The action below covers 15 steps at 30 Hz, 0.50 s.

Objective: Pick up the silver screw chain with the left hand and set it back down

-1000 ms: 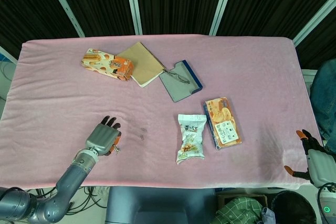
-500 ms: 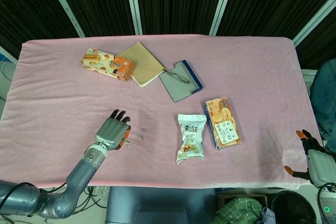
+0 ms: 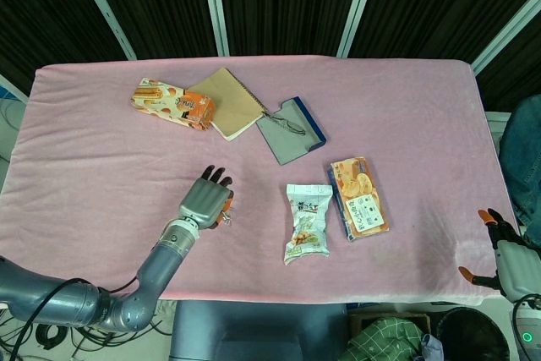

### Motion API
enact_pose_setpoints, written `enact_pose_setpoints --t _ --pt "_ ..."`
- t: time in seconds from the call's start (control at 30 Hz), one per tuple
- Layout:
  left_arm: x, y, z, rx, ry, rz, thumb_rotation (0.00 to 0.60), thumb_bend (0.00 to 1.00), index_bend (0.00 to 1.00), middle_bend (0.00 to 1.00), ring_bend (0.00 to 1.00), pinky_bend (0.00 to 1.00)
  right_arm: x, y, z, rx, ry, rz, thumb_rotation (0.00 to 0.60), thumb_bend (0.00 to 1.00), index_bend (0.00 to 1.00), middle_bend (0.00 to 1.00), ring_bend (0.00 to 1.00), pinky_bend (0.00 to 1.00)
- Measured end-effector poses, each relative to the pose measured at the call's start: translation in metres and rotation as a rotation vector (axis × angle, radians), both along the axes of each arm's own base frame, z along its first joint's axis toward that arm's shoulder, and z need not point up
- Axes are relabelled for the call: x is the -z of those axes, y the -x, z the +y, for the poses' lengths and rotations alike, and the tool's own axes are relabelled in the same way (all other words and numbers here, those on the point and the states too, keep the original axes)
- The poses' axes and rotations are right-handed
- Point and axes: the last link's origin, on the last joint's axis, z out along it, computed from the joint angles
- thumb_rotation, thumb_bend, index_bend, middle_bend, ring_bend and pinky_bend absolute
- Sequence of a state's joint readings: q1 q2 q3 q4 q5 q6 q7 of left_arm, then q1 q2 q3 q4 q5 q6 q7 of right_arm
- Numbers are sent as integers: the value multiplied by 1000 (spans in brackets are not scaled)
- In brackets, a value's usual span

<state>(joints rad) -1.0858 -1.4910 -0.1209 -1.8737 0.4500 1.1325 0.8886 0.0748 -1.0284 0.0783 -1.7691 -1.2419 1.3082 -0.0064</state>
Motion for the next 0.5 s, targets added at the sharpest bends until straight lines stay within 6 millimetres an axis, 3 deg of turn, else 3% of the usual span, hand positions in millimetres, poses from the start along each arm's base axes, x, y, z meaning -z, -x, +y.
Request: enact_pose_setpoints --t 0.5 --pt "1 1 2 -6 -8 18 600 492 572 186 0 0 0 0 0 3 1 -3 600 87 0 0 65 177"
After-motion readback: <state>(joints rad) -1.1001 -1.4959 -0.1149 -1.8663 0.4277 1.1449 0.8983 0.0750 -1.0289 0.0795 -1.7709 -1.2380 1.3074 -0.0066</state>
